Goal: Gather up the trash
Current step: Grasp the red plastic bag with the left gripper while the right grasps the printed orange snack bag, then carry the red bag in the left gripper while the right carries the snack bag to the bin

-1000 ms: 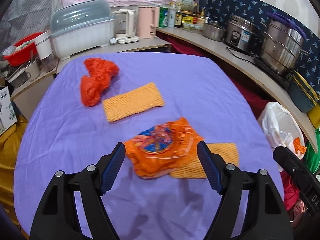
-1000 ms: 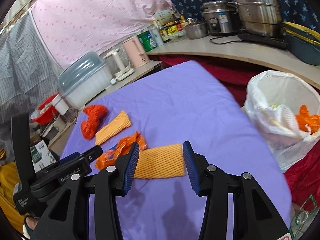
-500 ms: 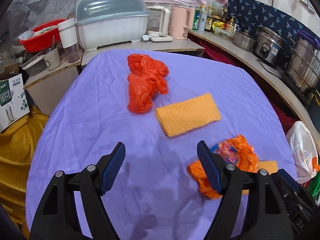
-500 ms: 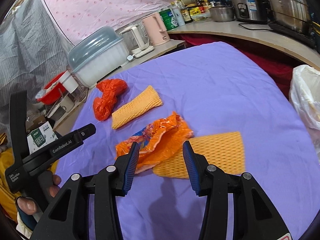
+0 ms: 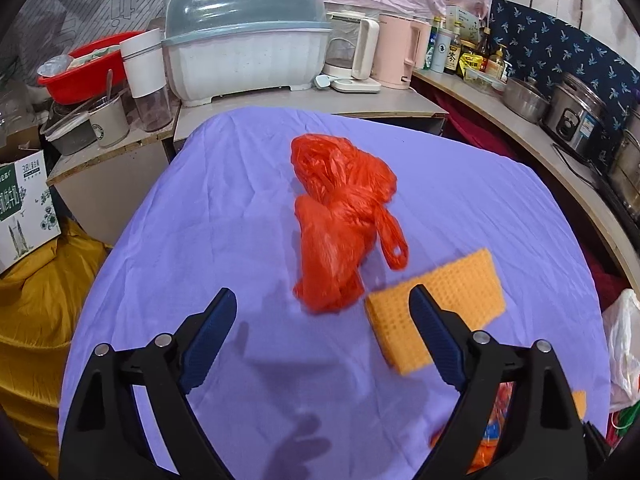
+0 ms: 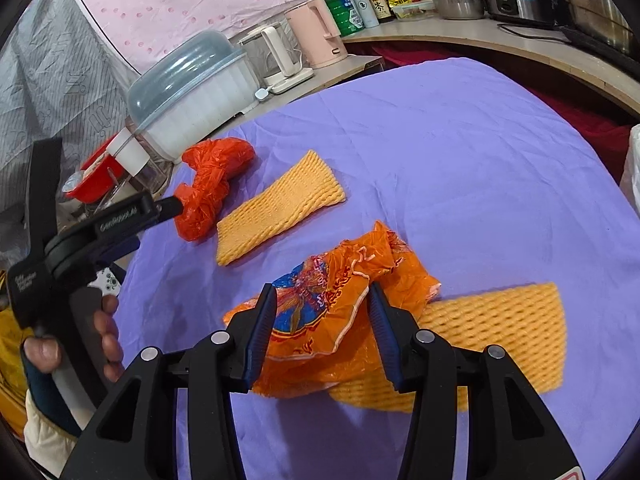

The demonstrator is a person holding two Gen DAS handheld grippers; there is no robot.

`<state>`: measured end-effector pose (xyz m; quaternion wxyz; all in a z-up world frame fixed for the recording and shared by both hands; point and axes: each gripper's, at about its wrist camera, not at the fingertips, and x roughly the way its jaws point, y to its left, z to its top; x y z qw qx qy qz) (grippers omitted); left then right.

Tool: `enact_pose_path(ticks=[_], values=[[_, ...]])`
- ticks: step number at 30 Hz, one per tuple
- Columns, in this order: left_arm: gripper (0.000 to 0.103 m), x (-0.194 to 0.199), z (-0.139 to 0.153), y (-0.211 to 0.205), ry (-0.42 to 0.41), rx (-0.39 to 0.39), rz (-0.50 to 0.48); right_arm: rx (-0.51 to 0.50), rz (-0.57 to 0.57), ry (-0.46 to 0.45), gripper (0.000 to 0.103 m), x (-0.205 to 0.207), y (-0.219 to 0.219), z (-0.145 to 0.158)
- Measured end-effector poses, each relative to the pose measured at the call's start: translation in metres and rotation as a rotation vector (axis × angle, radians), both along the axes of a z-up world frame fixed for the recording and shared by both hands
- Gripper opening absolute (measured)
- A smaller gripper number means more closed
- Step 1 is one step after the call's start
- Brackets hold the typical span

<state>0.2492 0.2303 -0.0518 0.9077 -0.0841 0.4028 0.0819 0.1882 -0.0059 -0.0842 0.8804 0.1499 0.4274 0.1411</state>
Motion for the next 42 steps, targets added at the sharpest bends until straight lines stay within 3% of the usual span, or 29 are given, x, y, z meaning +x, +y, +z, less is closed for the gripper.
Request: enact_pose_path(ticks=[6,9,12,14,17,24,32,42], values=[[0.086,0.037,-0.016,0.008,0.024,-0.002,0.018,0.007,0.019,0.034,0.02,0.016,0.006,-0.012],[0.082,0.051,-0.024,0.011,0.033,-0.011,0.015,0.018,0.03,0.049,0.018,0.021,0.008,-0.018],[0.061,0.06,-0.03,0.009,0.048,-0.013,-0.005,0.024,0.033,0.047,0.017,0.023,0.009,-0.02],[0.041,0.062,-0.033,0.006,0.058,-0.02,-0.018,0.027,0.032,0.046,0.016,0.023,0.009,-0.021],[0.033,0.061,-0.031,0.001,0.057,-0.008,-0.031,0.036,0.041,0.047,0.012,0.022,0.009,-0.02],[0.026,0.041,-0.009,-0.002,0.017,-0.022,-0.037,0.059,0.043,-0.001,0.01,0.011,0.003,0.001],[0.026,0.001,0.04,-0.016,-0.071,-0.035,-0.057,0.086,0.019,-0.093,0.01,-0.01,-0.014,0.041],[0.026,-0.052,0.088,-0.073,-0.152,-0.041,-0.155,0.11,-0.074,-0.197,0.01,-0.046,-0.065,0.086]])
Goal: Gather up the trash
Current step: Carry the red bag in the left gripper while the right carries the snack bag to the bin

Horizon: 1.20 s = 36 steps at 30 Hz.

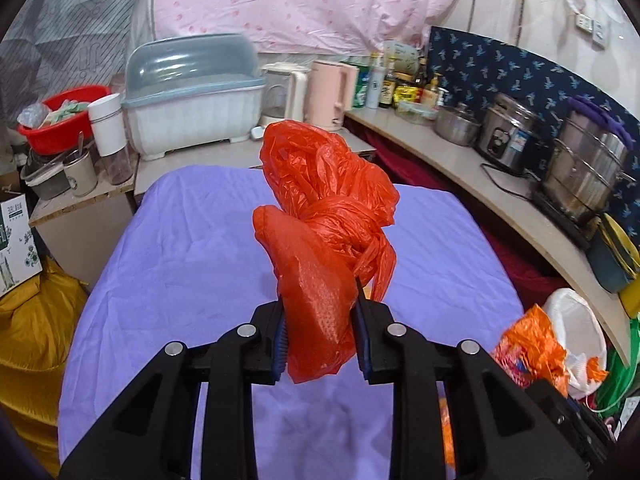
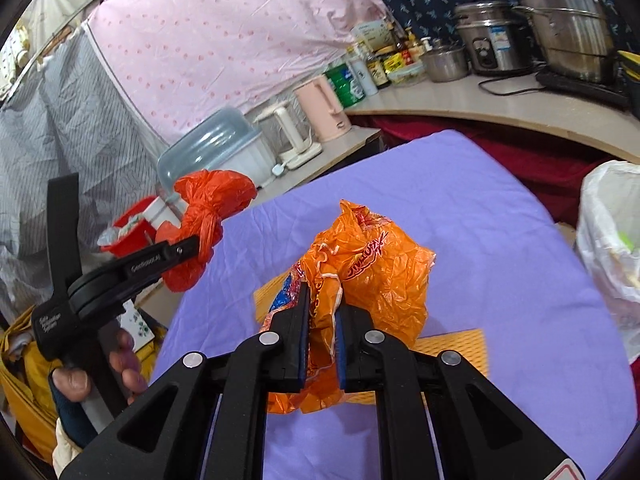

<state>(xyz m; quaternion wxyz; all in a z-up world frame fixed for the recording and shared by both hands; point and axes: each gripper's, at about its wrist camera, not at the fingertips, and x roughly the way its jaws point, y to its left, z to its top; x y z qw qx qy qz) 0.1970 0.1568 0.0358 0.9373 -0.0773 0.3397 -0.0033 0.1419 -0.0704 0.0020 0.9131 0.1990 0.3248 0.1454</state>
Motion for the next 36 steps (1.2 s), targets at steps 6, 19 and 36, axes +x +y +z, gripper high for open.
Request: enact_pose_path(ticks=[6,19,36], values=[[0.026,-0.024,0.01,-0.051,-0.017,0.0,-0.09,0.017,-0.088,-0.037,0.01,-0.025,-0.048,0.014],[0.026,-0.058,0.014,-0.161,-0.015,0.018,-0.264,0.058,-0.273,-0.065,0.01,-0.072,-0.149,0.019],[0.026,-0.08,0.001,-0.276,0.015,0.044,-0.43,0.103,-0.505,-0.064,0.01,-0.126,-0.275,0.003]])
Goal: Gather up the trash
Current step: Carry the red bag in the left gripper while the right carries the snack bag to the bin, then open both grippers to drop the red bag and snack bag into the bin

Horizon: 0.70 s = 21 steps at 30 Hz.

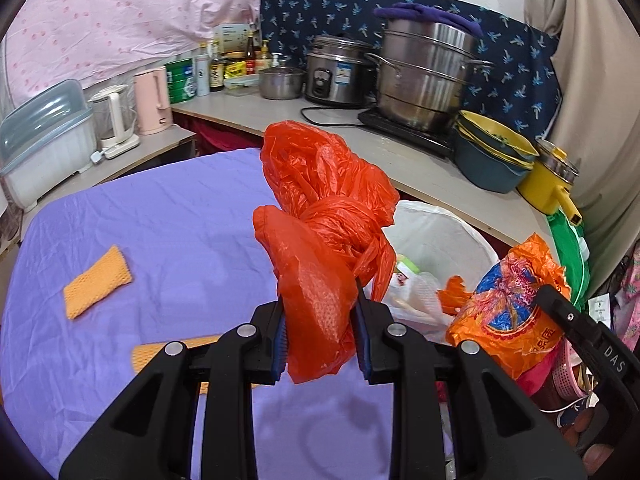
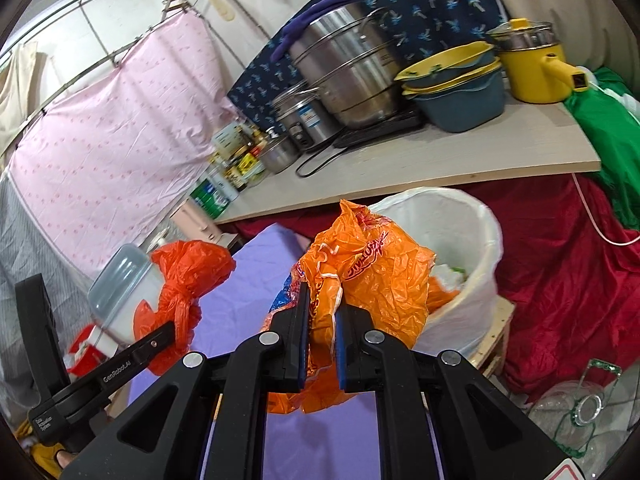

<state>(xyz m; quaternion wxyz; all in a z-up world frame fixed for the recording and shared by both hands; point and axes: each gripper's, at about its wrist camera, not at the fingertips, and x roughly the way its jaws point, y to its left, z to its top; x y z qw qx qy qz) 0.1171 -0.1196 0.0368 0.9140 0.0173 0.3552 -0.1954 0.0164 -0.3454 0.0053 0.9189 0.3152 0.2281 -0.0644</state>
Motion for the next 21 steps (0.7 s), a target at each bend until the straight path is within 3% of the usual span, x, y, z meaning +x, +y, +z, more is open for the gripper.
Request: enact_pose_path(ticks=[12,21], values=[[0.026,-0.004,-0.008,-0.057,0.017,0.02,-0.08,0.007,-0.094,-0.004,0.01,-0.02,-0.053,-0.006],[0.026,0.003,-0.015,-0.084,0.035,0.033,-0.121,-0.024,-0.105,-0.001,0.01,-0.006,-0.072,-0.002]])
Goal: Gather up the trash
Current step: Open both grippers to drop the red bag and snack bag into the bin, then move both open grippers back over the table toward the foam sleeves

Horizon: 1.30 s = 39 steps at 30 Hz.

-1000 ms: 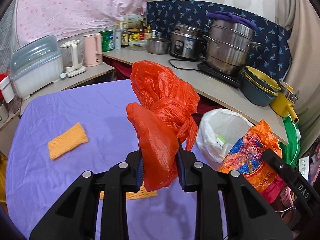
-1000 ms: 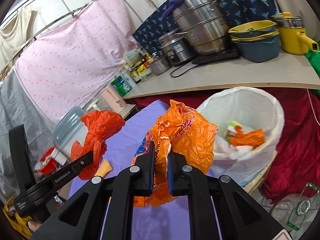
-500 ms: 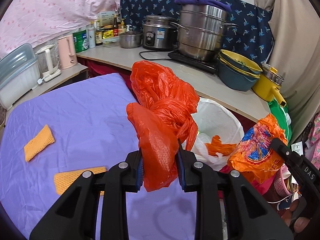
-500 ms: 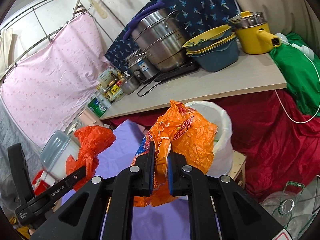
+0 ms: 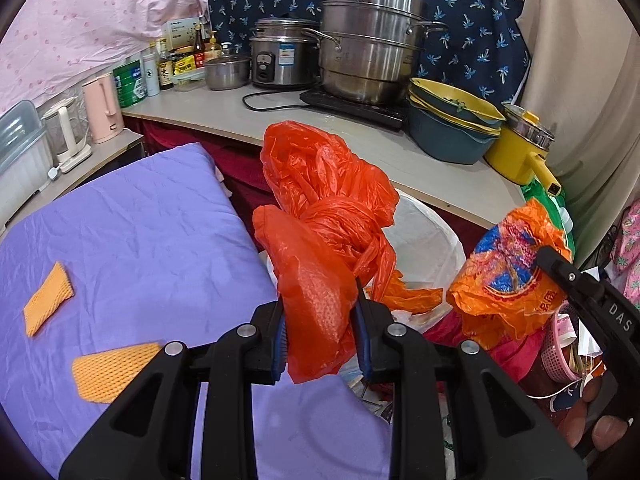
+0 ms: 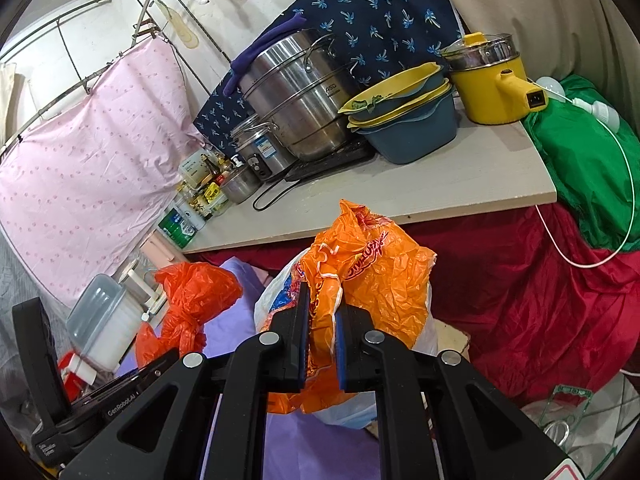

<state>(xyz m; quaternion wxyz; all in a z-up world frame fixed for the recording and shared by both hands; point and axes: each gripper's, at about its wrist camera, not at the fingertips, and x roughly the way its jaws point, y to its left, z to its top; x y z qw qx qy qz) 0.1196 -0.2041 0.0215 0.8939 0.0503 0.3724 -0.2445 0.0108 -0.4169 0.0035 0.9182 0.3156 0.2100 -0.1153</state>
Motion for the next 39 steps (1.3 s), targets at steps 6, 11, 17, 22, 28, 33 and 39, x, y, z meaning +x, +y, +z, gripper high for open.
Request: enact_pose_path(ticks=[6,11,17,22,28,33,39], values=[[0.026,0.015,-0.006,-0.019,0.016,0.007,-0.03,-0.025,0.004,0.016,0.01,0.025,-0.008,-0.001],[0.026,0.033,-0.019,-0.036,0.045,0.027,-0.043,-0.032,0.017,0.046,0.01,0.053,-0.012,-0.011],[0.026,0.051,-0.034,-0.05,0.067,0.048,-0.052,-0.042,0.033,0.075,0.01,0.079,-0.015,-0.021],[0.026,0.062,-0.043,-0.057,0.078,0.058,-0.056,-0.045,0.035,0.09,0.01,0.093,-0.019,-0.028],[0.03,0.075,-0.055,-0.065,0.103,0.064,-0.056,-0.042,0.038,0.116,0.013,0.106,-0.02,-0.038],[0.041,0.083,-0.059,-0.062,0.133,0.04,-0.039,-0.038,0.037,0.131,0.023,0.114,-0.018,-0.044],[0.054,0.085,-0.052,-0.05,0.119,0.012,-0.01,-0.026,0.061,0.112,0.024,0.113,-0.015,-0.041]])
